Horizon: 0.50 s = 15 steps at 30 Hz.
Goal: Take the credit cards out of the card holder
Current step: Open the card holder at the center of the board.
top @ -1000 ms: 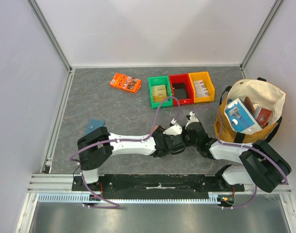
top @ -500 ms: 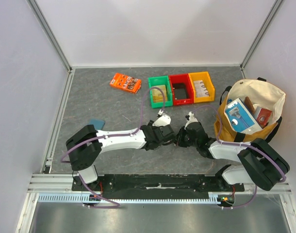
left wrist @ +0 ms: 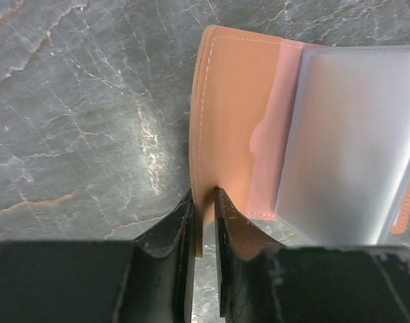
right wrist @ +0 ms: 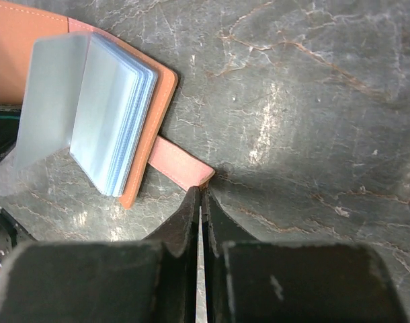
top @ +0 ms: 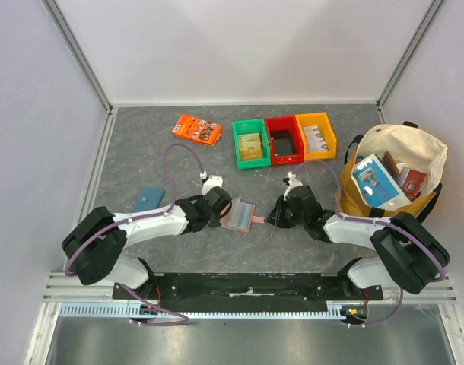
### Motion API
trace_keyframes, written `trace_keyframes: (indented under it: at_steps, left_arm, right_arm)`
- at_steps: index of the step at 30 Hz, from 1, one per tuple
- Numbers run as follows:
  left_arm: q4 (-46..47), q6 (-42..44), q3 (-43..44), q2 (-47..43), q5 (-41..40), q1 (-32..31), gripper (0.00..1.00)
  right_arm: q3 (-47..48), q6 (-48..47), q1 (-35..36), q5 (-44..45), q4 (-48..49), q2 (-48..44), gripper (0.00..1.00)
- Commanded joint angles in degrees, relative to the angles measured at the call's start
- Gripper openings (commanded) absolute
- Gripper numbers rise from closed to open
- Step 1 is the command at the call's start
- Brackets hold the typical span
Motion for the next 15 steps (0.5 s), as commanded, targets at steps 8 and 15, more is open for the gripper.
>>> trace_keyframes:
  at_steps: [8, 15]
  left_arm:
    - [9.2, -8.8, -5.0, -5.9, 7.2, 0.3, 0.08]
    - [10.5, -9.9, -5.6, -5.3, 8.1, 0.3, 0.06]
  right_arm:
    - [13.7, -11.2, 0.1, 2.2, -21.3, -6.7, 0.55]
    - [18.3, -12.9, 0.1, 1.3, -22.1, -9.1, 0.55]
